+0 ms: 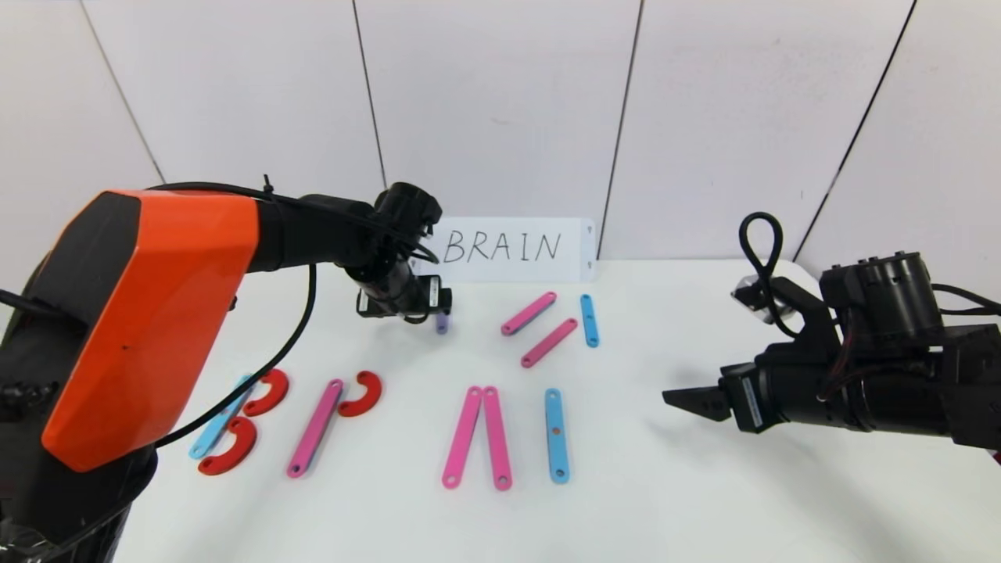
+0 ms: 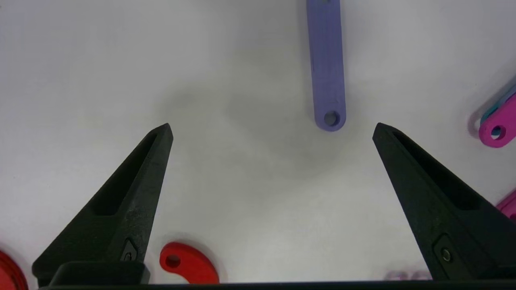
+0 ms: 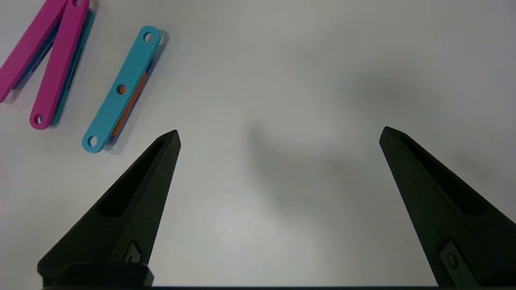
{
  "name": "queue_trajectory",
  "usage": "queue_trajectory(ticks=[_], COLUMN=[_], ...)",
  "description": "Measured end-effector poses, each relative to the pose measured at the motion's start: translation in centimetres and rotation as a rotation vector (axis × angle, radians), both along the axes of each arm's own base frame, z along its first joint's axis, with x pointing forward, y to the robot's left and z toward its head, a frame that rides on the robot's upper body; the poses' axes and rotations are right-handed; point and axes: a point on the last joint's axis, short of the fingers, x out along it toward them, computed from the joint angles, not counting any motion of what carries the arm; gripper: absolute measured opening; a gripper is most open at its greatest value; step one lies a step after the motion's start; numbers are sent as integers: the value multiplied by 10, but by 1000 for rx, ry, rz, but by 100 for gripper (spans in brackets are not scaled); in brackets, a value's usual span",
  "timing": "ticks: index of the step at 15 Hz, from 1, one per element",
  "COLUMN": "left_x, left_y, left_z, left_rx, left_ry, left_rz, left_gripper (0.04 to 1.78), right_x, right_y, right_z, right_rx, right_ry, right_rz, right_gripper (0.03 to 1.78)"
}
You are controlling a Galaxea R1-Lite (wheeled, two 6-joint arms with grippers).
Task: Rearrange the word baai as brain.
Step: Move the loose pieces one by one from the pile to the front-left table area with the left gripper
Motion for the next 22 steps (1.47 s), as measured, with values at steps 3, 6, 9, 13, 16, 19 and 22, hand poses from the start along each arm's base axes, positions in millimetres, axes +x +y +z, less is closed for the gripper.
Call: queue_trajectory(ticks=[3,6,9,13,16,19,22], left_x=[8,16,23,26,26,27,27], left_y=[-5,-9,-12,-16,-20,-20,-21], left_z=[-10,-20,-28,-35,-39,-43,-44], left_rx=[-4,24,67,57,58,65,65], left_ry=[-28,-63,-118,-129,-124,-117,-117], left_rz=[-9,2,26,28,21,21,19], left_gripper=[173,173,173,173,173,156,116], right_x=[0,1,2,4,4,4,4], right_y=[0,0,1,1,2,2,2], right_z=[-1,-2,-5,-9,-10,-11,-11], right_rx=[4,5,4,-1,-2,-2,-4], right_ry=[-11,-13,-8,5,9,10,12], right_rz=[-2,-1,-1,0,1,2,4], right_gripper=[173,173,173,173,173,173,173])
